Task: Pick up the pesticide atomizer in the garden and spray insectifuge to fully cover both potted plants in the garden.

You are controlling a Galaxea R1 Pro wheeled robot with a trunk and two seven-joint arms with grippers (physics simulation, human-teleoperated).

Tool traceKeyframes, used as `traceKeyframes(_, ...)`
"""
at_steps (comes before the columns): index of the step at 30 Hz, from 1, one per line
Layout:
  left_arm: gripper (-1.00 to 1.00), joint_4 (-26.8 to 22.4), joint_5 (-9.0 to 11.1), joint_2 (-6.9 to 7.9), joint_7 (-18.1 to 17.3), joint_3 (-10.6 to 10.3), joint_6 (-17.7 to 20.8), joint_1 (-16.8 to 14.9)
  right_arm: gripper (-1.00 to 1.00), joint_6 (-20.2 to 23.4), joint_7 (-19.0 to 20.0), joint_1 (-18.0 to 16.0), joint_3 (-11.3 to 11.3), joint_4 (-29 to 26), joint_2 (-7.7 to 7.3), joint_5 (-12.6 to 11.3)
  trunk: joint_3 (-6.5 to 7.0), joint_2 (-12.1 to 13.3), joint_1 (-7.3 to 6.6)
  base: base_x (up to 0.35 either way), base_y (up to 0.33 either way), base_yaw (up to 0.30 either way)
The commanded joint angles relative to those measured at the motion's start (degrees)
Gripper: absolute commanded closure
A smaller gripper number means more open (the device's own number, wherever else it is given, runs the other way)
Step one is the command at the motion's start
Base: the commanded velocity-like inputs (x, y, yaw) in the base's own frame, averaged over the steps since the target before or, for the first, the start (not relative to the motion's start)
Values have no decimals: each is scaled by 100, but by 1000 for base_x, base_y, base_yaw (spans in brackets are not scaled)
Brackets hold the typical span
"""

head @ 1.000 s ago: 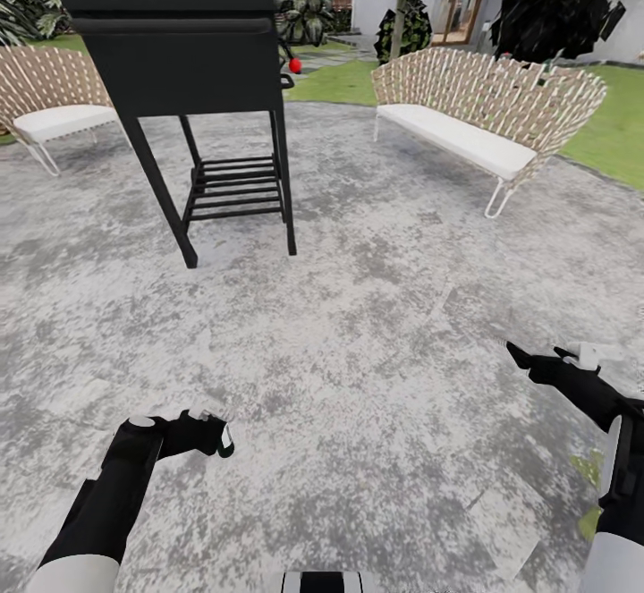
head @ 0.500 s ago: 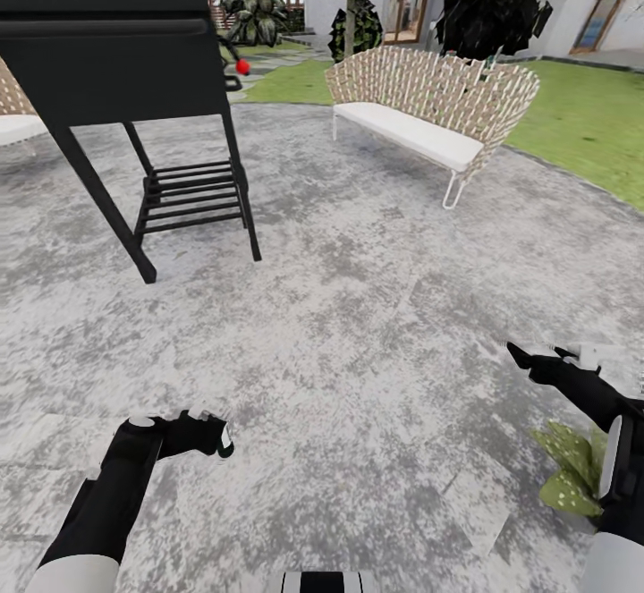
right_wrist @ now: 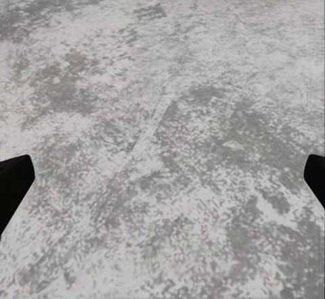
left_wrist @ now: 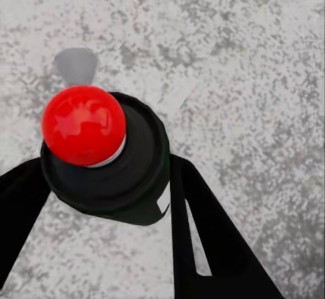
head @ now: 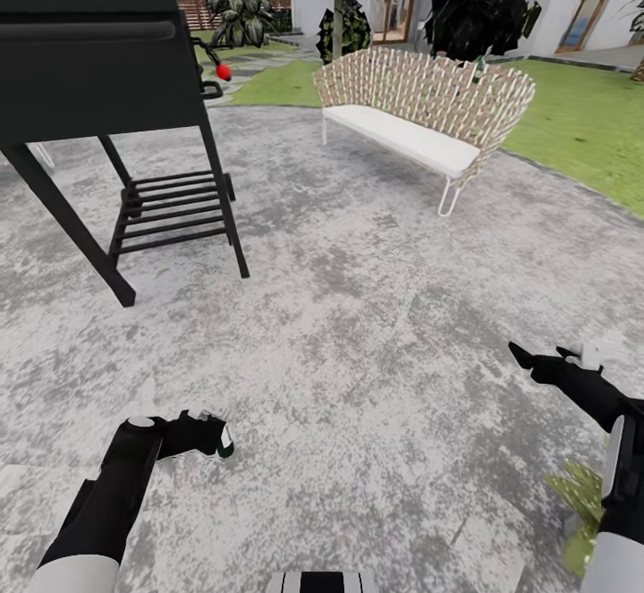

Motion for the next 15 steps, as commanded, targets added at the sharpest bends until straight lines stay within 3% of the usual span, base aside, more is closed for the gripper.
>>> traceKeyframes(1, 100, -6, -36, -2, -44, 7, 21, -4, -100, 21, 48, -6, -10, -8, 5, 38, -5, -2, 3, 345, 77, 0)
traceKeyframes(15, 100, -6, -36, -8, -49, -11, 21, -13, -100, 35, 54, -6, -10, -15, 33, 32, -2, -2, 3, 320, 164, -5)
